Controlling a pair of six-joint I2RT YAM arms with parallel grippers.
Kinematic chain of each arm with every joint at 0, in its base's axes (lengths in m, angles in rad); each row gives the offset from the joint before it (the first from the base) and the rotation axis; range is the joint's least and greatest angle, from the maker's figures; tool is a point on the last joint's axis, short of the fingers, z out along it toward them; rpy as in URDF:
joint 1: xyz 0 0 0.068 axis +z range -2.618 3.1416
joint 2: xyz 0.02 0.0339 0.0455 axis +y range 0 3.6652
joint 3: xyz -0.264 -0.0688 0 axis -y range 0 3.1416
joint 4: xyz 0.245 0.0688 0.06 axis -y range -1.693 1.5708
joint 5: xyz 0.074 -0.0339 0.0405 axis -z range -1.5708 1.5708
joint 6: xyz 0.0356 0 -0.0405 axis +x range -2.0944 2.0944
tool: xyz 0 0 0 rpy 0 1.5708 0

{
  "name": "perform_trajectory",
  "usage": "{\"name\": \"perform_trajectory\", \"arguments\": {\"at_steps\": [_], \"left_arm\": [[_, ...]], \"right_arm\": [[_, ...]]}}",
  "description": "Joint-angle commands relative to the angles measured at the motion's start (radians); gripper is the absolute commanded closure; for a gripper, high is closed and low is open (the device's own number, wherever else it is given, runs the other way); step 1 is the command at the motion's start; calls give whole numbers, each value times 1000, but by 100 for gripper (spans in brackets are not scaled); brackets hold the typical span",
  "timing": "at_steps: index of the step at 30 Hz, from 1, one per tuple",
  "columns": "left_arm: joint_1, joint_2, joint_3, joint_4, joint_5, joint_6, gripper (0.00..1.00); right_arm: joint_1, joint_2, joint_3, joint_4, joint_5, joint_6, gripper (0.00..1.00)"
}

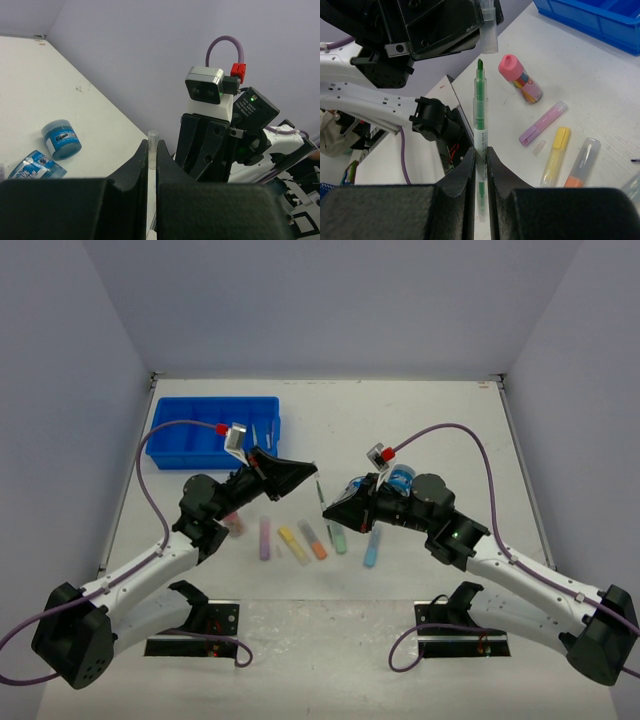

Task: Sort the stationery into containers
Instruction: Close the pen cap on the pen.

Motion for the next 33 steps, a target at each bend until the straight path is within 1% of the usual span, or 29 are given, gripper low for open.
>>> {"name": "perform_trajectory", "arguments": {"at_steps": [1,17,29,33], "left_arm": [[8,-21,45,9,-17,34,100],[8,6,0,87,28,-10,100],[8,2,-16,88,5,7,100],[8,14,-12,113,22,-10,100]], "right_arm": [[7,-4,18,15,13,-18,100],[7,-13,54,-26,60,-45,100],[7,-21,68,-35,44,-51,100],[5,-16,72,-40,50,-53,100]]}}
